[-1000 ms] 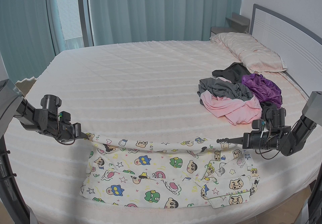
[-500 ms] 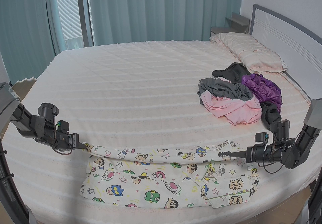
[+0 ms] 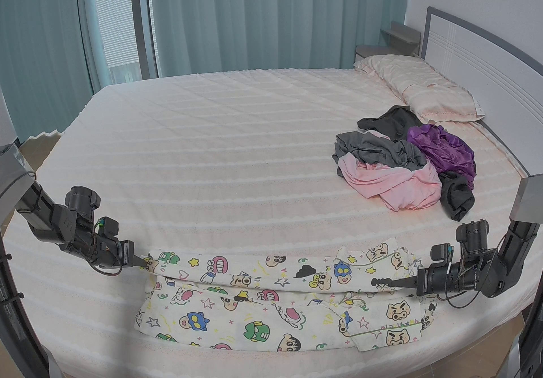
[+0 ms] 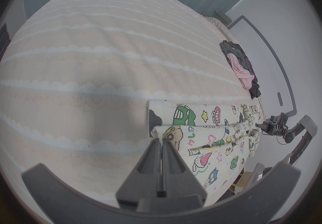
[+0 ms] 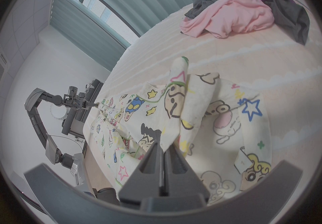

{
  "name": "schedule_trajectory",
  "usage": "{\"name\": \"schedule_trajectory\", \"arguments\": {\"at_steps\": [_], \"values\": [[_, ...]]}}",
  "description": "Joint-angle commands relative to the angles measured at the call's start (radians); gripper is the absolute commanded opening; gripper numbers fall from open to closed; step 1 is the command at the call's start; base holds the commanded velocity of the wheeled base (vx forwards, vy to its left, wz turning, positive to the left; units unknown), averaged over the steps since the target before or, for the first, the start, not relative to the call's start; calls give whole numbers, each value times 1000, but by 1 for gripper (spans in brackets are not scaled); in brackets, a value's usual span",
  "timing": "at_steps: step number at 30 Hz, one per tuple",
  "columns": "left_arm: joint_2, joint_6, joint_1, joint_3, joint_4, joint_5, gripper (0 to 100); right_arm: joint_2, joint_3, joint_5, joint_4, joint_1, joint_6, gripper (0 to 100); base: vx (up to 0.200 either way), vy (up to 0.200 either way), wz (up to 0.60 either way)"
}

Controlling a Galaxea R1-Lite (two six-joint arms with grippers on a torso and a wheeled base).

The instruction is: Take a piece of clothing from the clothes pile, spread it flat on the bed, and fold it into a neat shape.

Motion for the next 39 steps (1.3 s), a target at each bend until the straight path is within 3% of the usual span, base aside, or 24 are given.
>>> {"name": "schedule_trajectory", "arguments": {"at_steps": [1, 10, 11, 13, 14, 22, 27, 31, 35, 39], "values": [[-2, 1, 0, 14, -1, 1, 0, 20, 9, 1, 2, -11, 0, 0, 0, 0, 0], [1, 39, 0, 42, 1, -3, 0, 27, 27, 1, 0, -14, 3, 0, 0, 0, 0], [1, 39, 0, 42, 1, -3, 0, 27, 27, 1, 0, -14, 3, 100, 0, 0, 0], [2, 39, -1, 46, 1, -1, 0, 30, 29, 1, 0, -14, 6, 100, 0, 0, 0], [1, 36, -1, 46, 1, -3, 100, 30, 29, 1, 0, -14, 11, 100, 0, 0, 0], [-21, 38, 3, 85, -5, -32, 100, -17, 62, -2, -1, -34, 21, 100, 0, 0, 0], [-62, 33, 51, 108, 1, -90, 100, -45, 62, -6, -5, -41, 113, 100, 0, 0, 0], [-84, 30, 117, 134, 1, -156, 100, -31, 61, -11, -89, -23, 219, 100, 0, 0, 0], [-93, -13, 161, 143, 1, -197, 100, 17, 53, -42, -170, 17, 305, 100, 0, 0, 0], [-116, -142, 175, 145, -7, -231, 100, 98, 35, -118, -256, 69, 371, 100, 0, 0, 0]]}}
